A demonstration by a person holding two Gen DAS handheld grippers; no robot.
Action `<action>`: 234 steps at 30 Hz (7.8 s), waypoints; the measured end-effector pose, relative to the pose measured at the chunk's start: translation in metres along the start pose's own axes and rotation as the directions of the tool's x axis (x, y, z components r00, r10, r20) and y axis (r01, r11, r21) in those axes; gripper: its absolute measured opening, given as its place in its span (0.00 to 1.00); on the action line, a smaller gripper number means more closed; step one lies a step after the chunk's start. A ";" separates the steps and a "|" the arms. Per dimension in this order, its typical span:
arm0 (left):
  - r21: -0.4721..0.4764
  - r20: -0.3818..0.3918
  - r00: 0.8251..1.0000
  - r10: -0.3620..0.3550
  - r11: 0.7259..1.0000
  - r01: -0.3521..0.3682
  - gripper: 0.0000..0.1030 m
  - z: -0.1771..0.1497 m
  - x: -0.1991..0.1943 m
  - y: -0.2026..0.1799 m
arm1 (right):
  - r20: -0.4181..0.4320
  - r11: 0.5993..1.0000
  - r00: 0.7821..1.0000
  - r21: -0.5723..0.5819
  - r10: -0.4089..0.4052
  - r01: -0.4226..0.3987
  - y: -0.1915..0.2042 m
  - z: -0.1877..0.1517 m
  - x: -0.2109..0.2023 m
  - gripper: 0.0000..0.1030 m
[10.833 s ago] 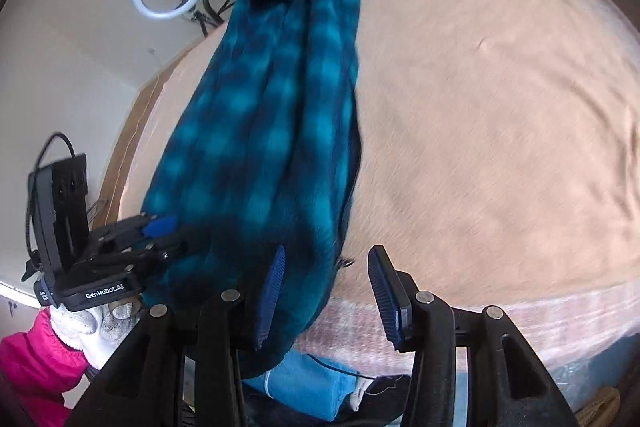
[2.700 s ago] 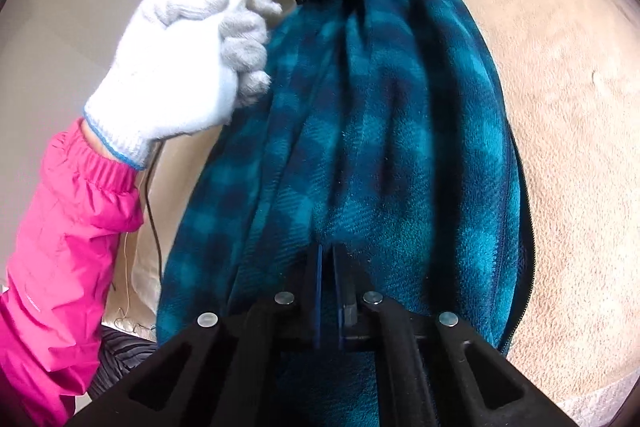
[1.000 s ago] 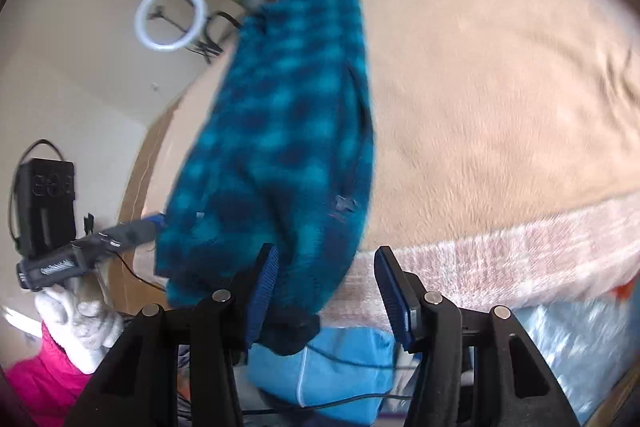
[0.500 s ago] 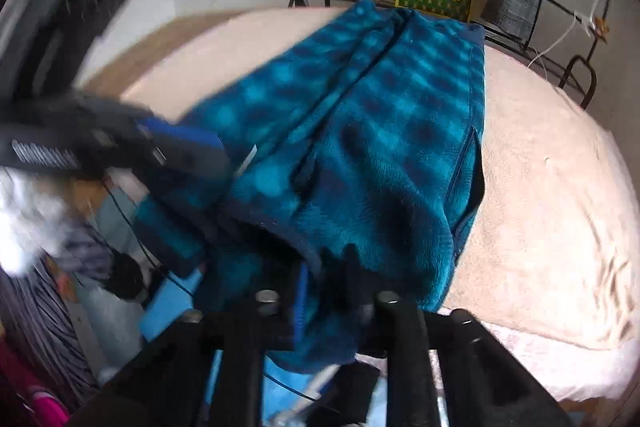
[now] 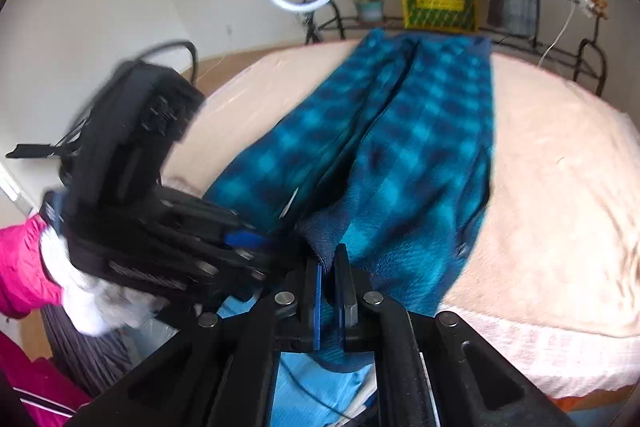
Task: Fold large clothes
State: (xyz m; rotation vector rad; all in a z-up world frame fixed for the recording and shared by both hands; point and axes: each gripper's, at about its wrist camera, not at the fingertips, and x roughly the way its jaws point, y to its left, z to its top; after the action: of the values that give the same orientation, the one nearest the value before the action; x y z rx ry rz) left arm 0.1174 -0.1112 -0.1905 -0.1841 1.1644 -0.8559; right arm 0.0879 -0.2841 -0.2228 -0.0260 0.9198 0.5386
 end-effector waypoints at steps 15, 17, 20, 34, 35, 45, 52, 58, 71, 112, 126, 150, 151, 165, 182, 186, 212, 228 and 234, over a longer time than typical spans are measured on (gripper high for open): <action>-0.079 0.146 0.970 0.194 0.980 -0.184 0.19 0.003 -0.071 0.051 | 0.006 0.997 0.997 -0.012 0.078 -0.078 -0.001 0.006 -0.011 0.38; -0.064 0.118 0.973 0.197 0.980 -0.191 0.19 0.002 -0.057 0.049 | 0.018 0.999 0.999 0.021 0.043 -0.043 -0.011 0.015 -0.007 0.37; -0.056 0.043 0.975 0.218 0.975 -0.216 0.19 -0.008 -0.032 0.060 | -0.049 0.999 0.998 0.017 0.046 -0.045 -0.017 0.012 0.017 0.37; -0.064 0.114 0.968 0.224 0.974 -0.218 0.19 -0.004 -0.062 0.059 | 0.035 0.998 0.999 0.044 0.036 -0.037 -0.020 0.023 -0.010 0.31; -0.073 0.118 0.967 0.227 0.973 -0.220 0.19 -0.001 -0.063 0.062 | 0.029 0.999 0.999 0.046 0.022 -0.023 -0.020 0.028 0.002 0.28; -0.245 0.080 0.972 0.220 0.950 -0.195 0.38 -0.008 -0.056 0.106 | -0.134 0.991 0.989 -0.118 -0.070 0.054 0.008 0.013 0.080 0.27; -0.363 0.061 0.992 0.109 0.928 -0.080 0.54 -0.011 -0.050 0.127 | -0.034 0.984 0.999 0.176 -0.018 0.023 -0.064 0.009 0.003 0.66; -0.445 0.019 1.000 -0.004 0.895 0.012 0.54 -0.027 -0.031 0.135 | -0.081 0.917 0.990 0.391 0.118 -0.077 -0.110 -0.012 0.020 0.68; -0.434 0.033 0.997 -0.065 0.898 0.073 0.17 -0.031 -0.026 0.117 | -0.086 0.805 0.919 0.519 0.385 -0.289 -0.106 -0.028 0.061 0.34; -0.578 0.147 0.988 0.037 0.814 0.056 0.14 0.193 0.005 0.233 | 0.107 0.614 0.970 0.757 0.219 -0.223 -0.229 0.152 0.122 0.16; -0.618 0.166 0.975 -0.150 0.755 0.221 0.22 0.202 -0.009 0.252 | 0.274 0.455 0.899 0.789 0.341 -0.413 -0.262 0.130 0.107 0.67; -0.207 0.087 0.983 0.162 0.968 -0.141 0.23 0.212 -0.002 0.219 | 0.039 0.906 0.999 0.422 0.022 -0.036 -0.229 0.153 0.100 0.58; -0.197 0.082 0.981 0.173 0.968 -0.154 0.15 0.213 0.002 0.216 | 0.035 0.910 0.999 0.413 0.020 -0.032 -0.227 0.154 0.103 0.56; -0.276 0.078 0.942 0.325 0.915 -0.293 0.17 0.208 0.008 0.228 | -0.073 0.900 0.976 0.379 -0.204 0.216 -0.215 0.157 0.117 0.10; -0.039 0.039 0.920 0.391 0.920 -0.390 0.19 0.169 0.016 0.168 | 0.008 0.991 0.993 -0.068 -0.114 0.114 -0.074 0.188 0.125 0.23; -0.025 0.084 0.925 0.372 0.928 -0.371 0.19 0.158 0.018 0.175 | -0.060 0.988 0.987 0.024 -0.150 0.151 -0.103 0.182 0.166 0.22; -0.157 0.232 0.883 0.407 0.912 -0.379 0.19 0.336 -0.027 0.272 | 0.124 0.981 0.981 0.145 -0.149 0.131 -0.193 0.284 0.072 0.38; -0.020 0.208 0.876 0.434 0.898 -0.440 0.19 0.380 0.023 0.317 | -0.252 0.998 0.966 -0.003 0.062 -0.064 -0.147 0.349 0.301 0.41; -0.010 0.237 0.872 0.428 0.899 -0.438 0.19 0.388 0.029 0.317 | -0.166 0.999 0.985 -0.013 0.045 -0.048 -0.138 0.344 0.276 0.02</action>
State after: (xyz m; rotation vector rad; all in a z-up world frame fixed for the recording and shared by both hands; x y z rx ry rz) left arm 0.6112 -0.0280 -0.2209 0.0172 0.9139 -0.4450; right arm 0.5419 -0.2003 -0.2494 -0.0653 1.0801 0.5938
